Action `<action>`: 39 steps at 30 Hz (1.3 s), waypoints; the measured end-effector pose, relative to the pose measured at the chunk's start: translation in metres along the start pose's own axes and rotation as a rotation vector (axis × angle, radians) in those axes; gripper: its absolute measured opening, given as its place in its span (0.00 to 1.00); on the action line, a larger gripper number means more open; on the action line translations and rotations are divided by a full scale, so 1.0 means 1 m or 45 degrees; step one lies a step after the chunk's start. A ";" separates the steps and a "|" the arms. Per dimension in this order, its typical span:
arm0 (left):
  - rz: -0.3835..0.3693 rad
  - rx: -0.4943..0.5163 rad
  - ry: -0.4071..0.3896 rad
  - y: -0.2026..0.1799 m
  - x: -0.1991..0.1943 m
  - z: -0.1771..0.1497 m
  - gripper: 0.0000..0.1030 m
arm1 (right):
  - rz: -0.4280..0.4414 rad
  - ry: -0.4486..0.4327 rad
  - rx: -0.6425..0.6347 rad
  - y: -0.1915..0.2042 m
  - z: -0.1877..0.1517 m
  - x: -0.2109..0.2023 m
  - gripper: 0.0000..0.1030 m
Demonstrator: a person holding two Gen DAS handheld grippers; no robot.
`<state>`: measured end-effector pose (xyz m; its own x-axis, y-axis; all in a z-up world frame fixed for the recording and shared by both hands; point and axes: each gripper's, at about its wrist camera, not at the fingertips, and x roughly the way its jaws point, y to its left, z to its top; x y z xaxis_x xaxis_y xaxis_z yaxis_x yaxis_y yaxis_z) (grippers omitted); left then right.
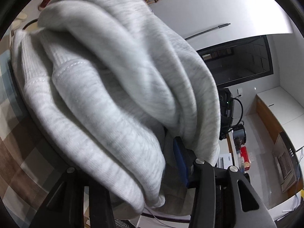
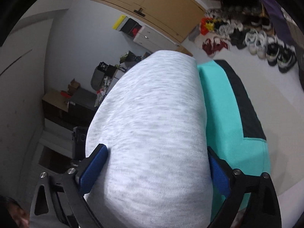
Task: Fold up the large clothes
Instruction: 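Lift the hoodie bundle with both tools and carry it toward the teal garment, then lower the hoodie bundle onto the teal garment and open both tools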
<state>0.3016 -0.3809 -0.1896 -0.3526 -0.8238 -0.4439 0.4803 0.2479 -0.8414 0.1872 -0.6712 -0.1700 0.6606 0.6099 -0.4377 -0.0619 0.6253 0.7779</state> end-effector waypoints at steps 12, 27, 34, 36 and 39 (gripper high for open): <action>0.036 0.048 -0.040 -0.005 -0.001 0.014 0.38 | -0.029 -0.146 -0.082 0.026 0.023 -0.026 0.86; 0.122 -0.120 -0.172 0.096 -0.021 -0.055 0.61 | -0.539 0.031 -0.225 0.039 0.056 -0.014 0.92; 0.068 -0.067 -0.350 0.073 -0.069 -0.060 0.61 | -0.794 -0.033 -0.667 0.145 0.019 -0.005 0.91; 0.057 -0.017 -0.418 0.050 -0.079 -0.052 0.63 | -0.849 0.083 -0.688 0.146 0.004 0.018 0.90; 0.098 0.019 -0.403 0.026 -0.071 -0.034 0.78 | -1.055 0.156 -0.788 0.135 -0.031 0.047 0.91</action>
<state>0.3115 -0.2983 -0.1904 -0.0482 -0.9212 -0.3861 0.5084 0.3101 -0.8033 0.1866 -0.5432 -0.0998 0.5926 -0.1012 -0.7991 -0.0194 0.9900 -0.1397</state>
